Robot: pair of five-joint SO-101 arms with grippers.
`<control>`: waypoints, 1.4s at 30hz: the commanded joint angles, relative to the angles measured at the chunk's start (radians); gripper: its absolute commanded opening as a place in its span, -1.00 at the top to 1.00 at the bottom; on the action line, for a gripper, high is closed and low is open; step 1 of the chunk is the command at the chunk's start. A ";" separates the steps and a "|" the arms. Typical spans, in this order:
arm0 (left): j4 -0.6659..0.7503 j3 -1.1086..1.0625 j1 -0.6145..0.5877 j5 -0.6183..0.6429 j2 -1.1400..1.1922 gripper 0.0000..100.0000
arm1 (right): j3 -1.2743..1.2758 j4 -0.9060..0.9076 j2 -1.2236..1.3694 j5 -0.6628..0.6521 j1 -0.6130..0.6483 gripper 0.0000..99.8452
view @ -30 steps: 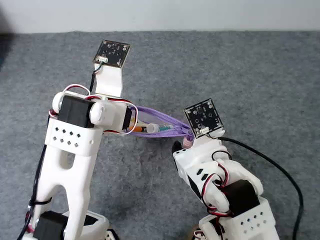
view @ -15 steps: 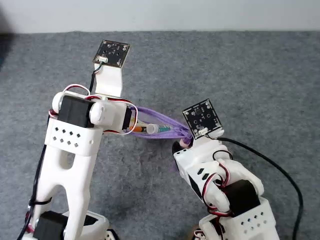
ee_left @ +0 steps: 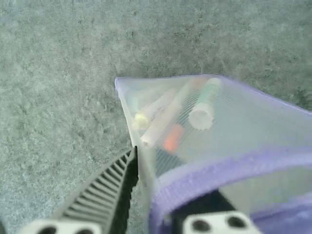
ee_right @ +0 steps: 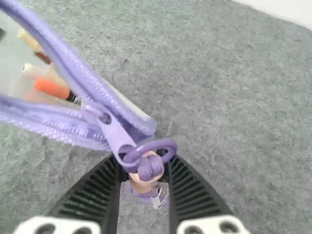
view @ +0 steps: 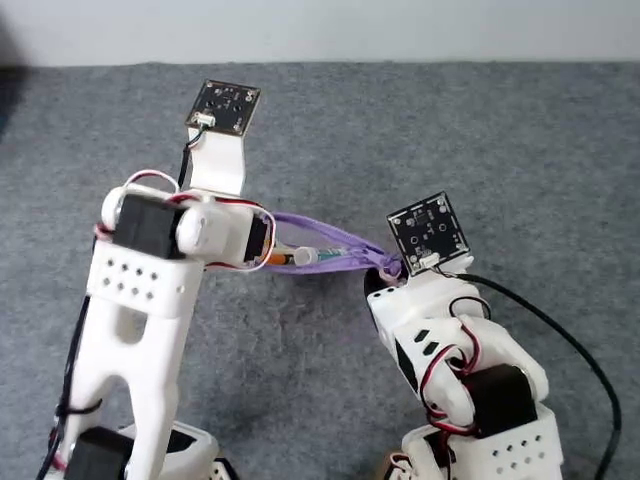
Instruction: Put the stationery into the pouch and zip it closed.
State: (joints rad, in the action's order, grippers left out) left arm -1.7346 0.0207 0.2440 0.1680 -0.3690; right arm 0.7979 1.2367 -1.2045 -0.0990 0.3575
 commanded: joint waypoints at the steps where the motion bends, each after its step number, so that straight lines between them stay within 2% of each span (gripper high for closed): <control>1: -0.020 -0.002 0.017 0.083 -0.146 0.39 | -0.055 -0.025 -0.005 -0.003 -0.008 0.98; 3: -0.020 -0.022 0.046 0.132 -0.209 0.29 | -0.055 -0.054 -0.010 -0.003 -0.010 0.98; 10: -0.017 -0.025 0.055 0.153 -0.489 0.29 | -0.057 -0.211 -0.002 -0.003 -0.113 0.98; 15: -0.009 -0.025 -0.034 0.133 -0.632 0.45 | -0.075 -0.272 -0.013 -0.006 -0.122 0.98; 21: 0.068 -0.031 -0.137 -0.051 -0.741 0.76 | -0.080 -0.371 -0.010 -0.089 -0.120 0.98; 24: 0.097 -0.077 -0.230 -0.054 -0.743 0.74 | -0.080 -0.394 -0.012 -0.107 -0.120 0.98; 29: 0.219 -0.280 -0.330 -0.023 -0.743 0.70 | -0.080 -0.398 -0.012 -0.107 -0.120 0.98; 36: 0.430 -0.590 -0.267 -0.023 -0.743 0.80 | -0.081 -0.398 -0.012 -0.107 -0.119 0.98; 42: 0.597 -0.734 -0.261 -0.023 -0.741 0.80 | -0.081 -0.390 -0.012 -0.109 -0.119 0.98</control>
State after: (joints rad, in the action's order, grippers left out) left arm -1.2175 -0.6912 -0.0245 0.1389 -1.0978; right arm 0.7764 0.8669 -1.2029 -0.1956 0.2455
